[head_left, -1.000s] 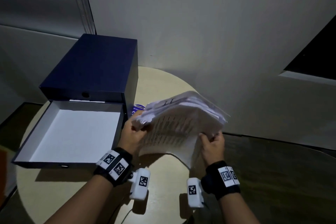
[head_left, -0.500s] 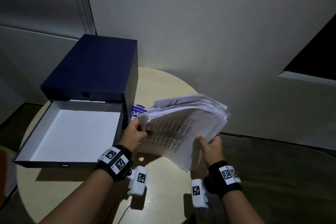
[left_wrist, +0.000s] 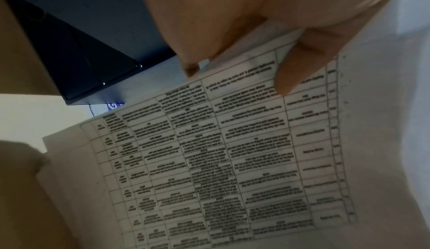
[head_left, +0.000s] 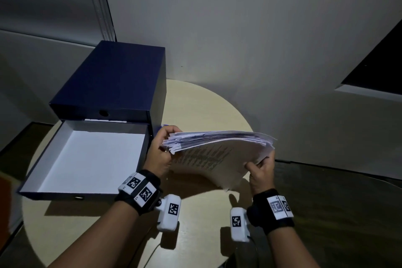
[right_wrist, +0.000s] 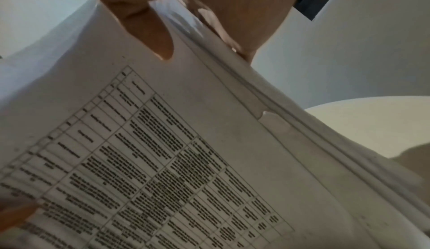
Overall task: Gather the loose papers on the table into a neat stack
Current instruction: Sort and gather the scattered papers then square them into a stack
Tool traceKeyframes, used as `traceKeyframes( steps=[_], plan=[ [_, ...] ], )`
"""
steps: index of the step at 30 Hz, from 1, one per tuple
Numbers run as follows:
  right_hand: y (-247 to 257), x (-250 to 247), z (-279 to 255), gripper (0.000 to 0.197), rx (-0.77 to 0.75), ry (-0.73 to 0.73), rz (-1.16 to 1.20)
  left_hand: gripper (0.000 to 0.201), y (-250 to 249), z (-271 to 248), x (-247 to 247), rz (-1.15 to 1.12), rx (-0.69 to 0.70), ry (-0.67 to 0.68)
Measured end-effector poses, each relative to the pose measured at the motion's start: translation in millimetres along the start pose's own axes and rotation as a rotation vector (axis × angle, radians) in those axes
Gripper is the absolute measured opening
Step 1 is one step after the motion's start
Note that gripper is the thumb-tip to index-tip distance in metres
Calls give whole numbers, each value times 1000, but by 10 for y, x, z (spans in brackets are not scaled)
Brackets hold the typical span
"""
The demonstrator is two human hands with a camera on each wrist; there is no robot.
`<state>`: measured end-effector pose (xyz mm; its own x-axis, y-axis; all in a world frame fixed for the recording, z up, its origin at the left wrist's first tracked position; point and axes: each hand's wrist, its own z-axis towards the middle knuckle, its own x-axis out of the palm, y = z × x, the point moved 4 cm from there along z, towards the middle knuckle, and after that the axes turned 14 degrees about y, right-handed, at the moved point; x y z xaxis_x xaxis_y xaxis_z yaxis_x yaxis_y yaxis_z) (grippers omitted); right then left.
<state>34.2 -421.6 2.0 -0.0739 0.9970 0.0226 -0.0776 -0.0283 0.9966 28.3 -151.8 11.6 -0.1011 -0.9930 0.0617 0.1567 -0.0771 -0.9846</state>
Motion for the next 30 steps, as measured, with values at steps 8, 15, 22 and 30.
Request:
traceKeyframes(
  steps=[8,15,22,30],
  plan=[
    [-10,11,103,55,76,44,-39,41,-29,171,38,-6,-100,96],
    [9,57,105,9,138,-40,-200,39,-110,180,108,58,-140,15],
    [246,125,-55,62,18,-54,44,52,-327,-43,131,30,71,-79],
    [578,198,81,43,-80,-241,-4,16,-588,122,205,78,161,-200]
  ],
)
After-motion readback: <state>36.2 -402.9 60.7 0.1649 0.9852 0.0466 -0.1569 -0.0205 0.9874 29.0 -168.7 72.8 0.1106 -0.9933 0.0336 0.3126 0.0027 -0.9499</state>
